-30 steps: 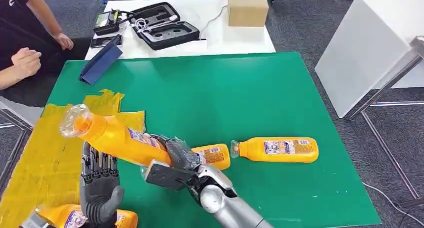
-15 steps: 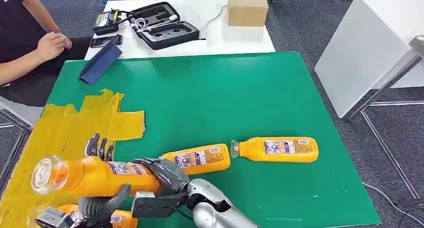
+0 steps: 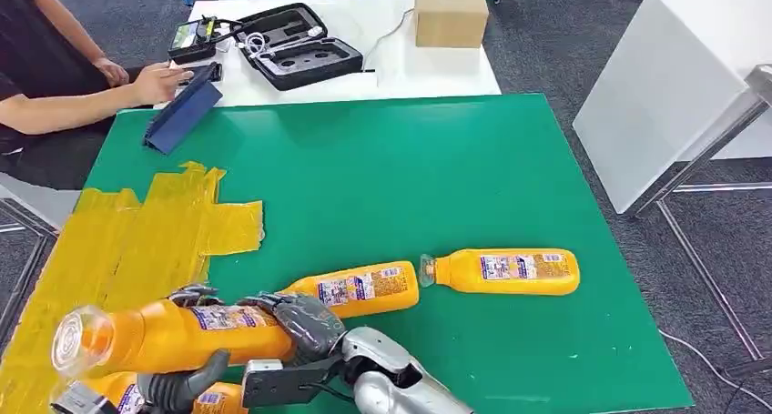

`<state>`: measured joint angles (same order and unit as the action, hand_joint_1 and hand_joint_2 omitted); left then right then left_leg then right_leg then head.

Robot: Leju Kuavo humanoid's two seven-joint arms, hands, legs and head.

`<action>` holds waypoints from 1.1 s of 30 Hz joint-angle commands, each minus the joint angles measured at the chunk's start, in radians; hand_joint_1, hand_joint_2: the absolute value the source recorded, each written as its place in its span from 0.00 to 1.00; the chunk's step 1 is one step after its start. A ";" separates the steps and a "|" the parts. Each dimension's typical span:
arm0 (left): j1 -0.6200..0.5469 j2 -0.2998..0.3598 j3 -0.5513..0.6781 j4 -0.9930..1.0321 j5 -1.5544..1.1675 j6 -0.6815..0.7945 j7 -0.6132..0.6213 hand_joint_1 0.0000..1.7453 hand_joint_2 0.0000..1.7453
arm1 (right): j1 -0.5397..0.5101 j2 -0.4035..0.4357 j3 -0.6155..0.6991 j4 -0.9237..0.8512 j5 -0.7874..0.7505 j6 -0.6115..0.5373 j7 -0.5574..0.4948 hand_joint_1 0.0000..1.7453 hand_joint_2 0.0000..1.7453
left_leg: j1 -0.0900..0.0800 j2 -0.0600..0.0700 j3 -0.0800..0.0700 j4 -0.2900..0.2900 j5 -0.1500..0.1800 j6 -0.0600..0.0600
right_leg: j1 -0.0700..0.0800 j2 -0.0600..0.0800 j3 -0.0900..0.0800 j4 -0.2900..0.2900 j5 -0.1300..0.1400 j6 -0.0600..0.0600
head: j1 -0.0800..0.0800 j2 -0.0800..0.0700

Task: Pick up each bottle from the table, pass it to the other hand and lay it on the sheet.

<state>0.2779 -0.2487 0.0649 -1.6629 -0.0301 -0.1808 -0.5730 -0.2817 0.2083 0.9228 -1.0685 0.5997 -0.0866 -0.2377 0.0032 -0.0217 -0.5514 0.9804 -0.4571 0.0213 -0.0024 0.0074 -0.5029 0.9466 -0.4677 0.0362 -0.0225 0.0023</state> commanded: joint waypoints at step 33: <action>-0.361 0.132 0.263 0.285 -1.232 0.879 0.240 1.00 1.00 | -0.167 -0.226 -0.154 -0.075 -0.087 0.027 0.060 0.00 0.00 | 0.000 0.000 0.002 0.000 0.002 -0.001 | 0.001 -0.002 0.003 0.000 0.002 0.000 | 0.000 0.000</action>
<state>0.0914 -0.1983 0.1214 -1.6517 -0.8724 0.6772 -0.4531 -0.3242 0.0896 0.7954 -1.1547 0.5409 -0.1133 -0.1774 0.0031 -0.0227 -0.5514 0.9807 -0.4566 0.0215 -0.0024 0.0072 -0.5024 0.9468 -0.4674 0.0363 -0.0225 0.0023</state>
